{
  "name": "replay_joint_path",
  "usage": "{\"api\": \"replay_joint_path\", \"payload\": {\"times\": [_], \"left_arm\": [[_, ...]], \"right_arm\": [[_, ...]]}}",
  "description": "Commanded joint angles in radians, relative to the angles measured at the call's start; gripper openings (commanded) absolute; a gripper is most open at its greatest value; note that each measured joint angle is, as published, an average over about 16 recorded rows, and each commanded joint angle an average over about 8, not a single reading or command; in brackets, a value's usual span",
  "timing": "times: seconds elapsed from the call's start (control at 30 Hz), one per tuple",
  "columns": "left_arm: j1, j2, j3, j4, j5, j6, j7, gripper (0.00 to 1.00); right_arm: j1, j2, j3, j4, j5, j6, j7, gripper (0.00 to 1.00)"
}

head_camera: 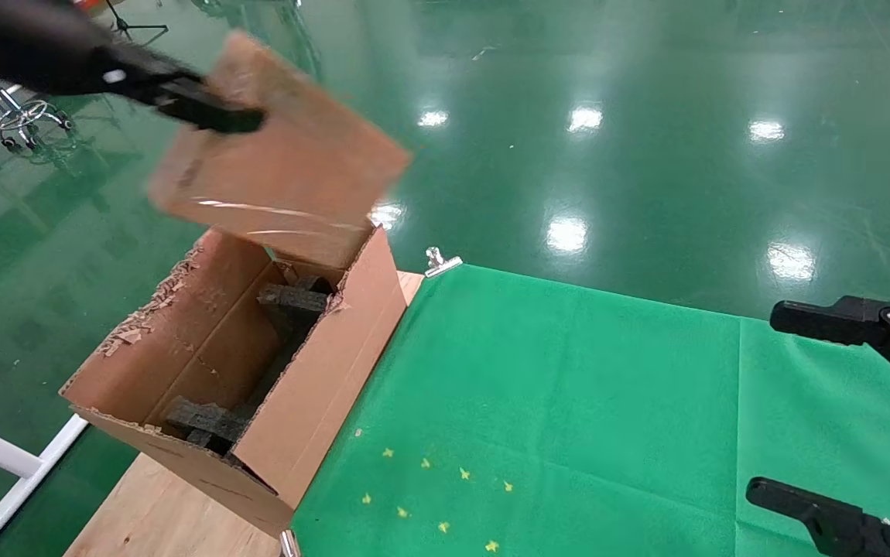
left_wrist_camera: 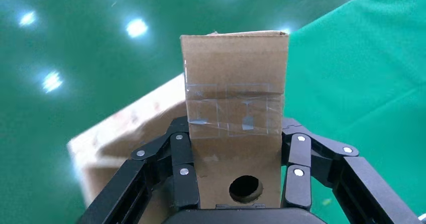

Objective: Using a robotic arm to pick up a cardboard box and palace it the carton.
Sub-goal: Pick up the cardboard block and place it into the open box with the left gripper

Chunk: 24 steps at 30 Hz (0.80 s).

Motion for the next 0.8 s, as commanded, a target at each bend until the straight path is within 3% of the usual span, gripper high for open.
{"api": "replay_joint_path", "payload": {"times": [0.03,0.33,0.8], "left_arm": [[-0.029,-0.016,0.011,0.063,0.026,0.013,0.071,0.00],[0.114,0.043,0.097,0.291,0.115,-0.066,0.279,0.00],[0.256,0.157,0.113,0.545,0.142,-0.345,0.319,0.00]], "right_arm": [[0.000,0.000,0.000,0.000,0.000,0.000,0.000,1.00],[0.000,0.000,0.000,0.000,0.000,0.000,0.000,1.00],[0.000,0.000,0.000,0.000,0.000,0.000,0.000,1.00]]}}
